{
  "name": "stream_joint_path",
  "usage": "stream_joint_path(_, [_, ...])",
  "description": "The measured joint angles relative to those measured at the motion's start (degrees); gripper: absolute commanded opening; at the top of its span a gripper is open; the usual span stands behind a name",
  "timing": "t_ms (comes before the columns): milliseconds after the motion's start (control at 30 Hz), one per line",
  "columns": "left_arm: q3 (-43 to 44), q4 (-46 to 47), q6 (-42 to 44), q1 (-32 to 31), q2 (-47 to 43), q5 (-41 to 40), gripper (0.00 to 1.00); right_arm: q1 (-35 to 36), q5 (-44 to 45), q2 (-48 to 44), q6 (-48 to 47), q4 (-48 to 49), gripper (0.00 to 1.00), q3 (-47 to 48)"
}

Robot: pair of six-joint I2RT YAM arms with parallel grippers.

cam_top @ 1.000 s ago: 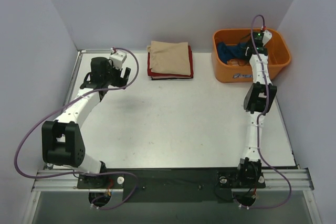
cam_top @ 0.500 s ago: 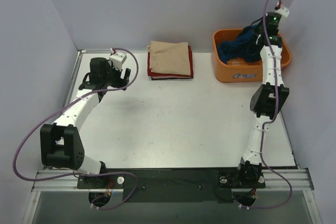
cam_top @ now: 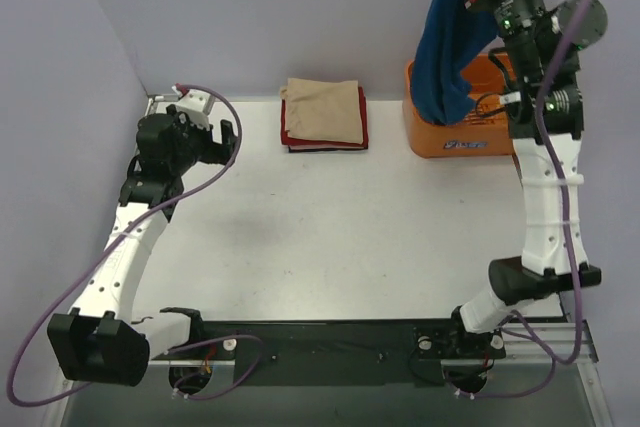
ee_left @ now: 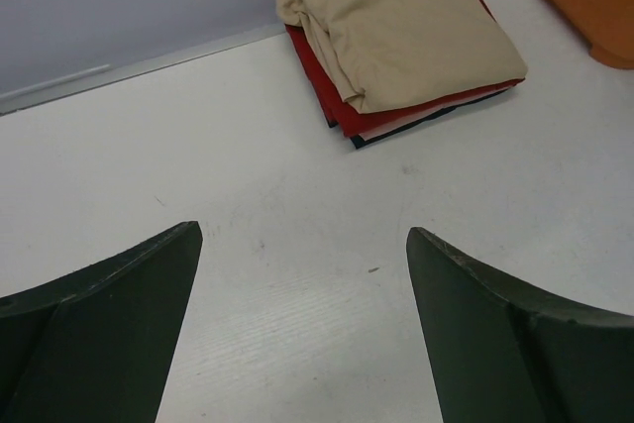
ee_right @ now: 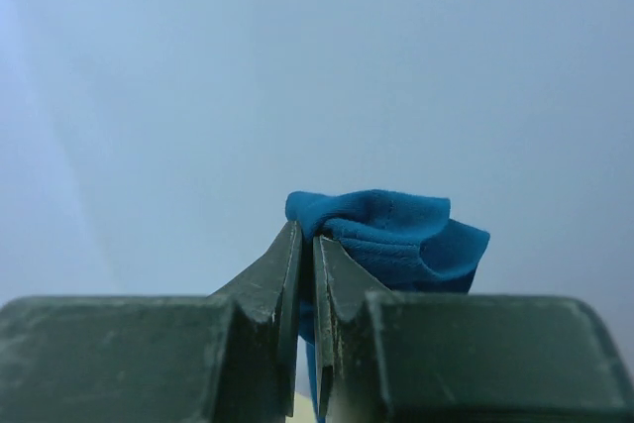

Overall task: Fold and stack the t-shirts
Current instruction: Grab crumpled tshirt from bin with the right arm, then move the tshirt to the center of the board

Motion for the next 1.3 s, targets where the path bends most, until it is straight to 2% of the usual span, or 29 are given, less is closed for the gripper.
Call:
stream_joint_path(167, [-0.9,0.0,-1.6,-0.8,-4.1,0.0,0.97,9.8,-8.7,-11.4,0.2,7.8,0.0,-2.4])
stream_joint_path(267, [-1.1,0.0,-1.7,-1.6,-5.0,-0.5,0.97,17.2,-13.5,-15.0,0.4,10.6,0.0,-1.9])
stream_joint_path(367, [-1.2,0.0,-2.0,-2.5,-5.7,-2.0,0.97,22.7,-14.4,-17.9,0.3,10.6,0.0,-3.7])
stream_joint_path(467, [-1.2,0.0,-2.1,-3.5,-6.8,-4.0,0.97,25.9,-10.9,-21.6,-0.2,9.6,0.0,-11.8])
stream_joint_path(567, [-1.2,0.0,-0.9,-4.8,-8.3,-6.1,0.97,27.5,-3.2,-23.6,-0.1,6.8,0.0,-23.0])
stream_joint_path(667, [-1.2,-0.1,1.0,-5.4,-9.1,-6.5,0.96,27.9,4.9,-21.9,1.7,1.9,0.0,-33.0])
stream_joint_path(767, [-1.3,-0.4,3.0,-5.5,-8.8,-6.1,0.91,27.8,10.7,-17.4,5.0,-1.9,0.0,-42.4])
stream_joint_path(800, [-1.3,-0.7,3.3,-5.5,-8.6,-5.8,0.89,27.5,11.6,-15.3,6.7,-3.6,0.03,-45.4])
stream_joint_path(833, [-1.3,-1.2,3.7,-5.5,-8.1,-5.2,0.87,26.9,11.7,-12.8,8.2,-5.4,0.28,-47.7])
stream_joint_path(900, [-1.0,-2.9,4.2,-5.5,-6.4,-3.3,0.84,24.8,10.3,-6.4,11.8,-10.3,0.48,-49.2])
stream_joint_path(1033, [1.4,-9.1,4.4,-5.9,-1.0,-0.2,0.83,18.3,8.2,6.5,14.2,-20.0,0.6,-44.5])
stream_joint_path(1100, [2.6,-11.5,3.8,-6.3,1.0,0.5,0.83,15.9,11.0,8.6,13.2,-24.5,0.6,-43.9])
stream_joint_path(1167, [2.8,-12.9,2.8,-6.7,1.3,1.0,0.81,15.1,13.1,7.0,12.1,-28.3,0.6,-45.4])
stream_joint_path(1300, [1.3,-13.9,-0.2,-7.2,0.0,3.0,0.81,16.1,13.3,-5.2,10.9,-33.5,0.61,-56.7])
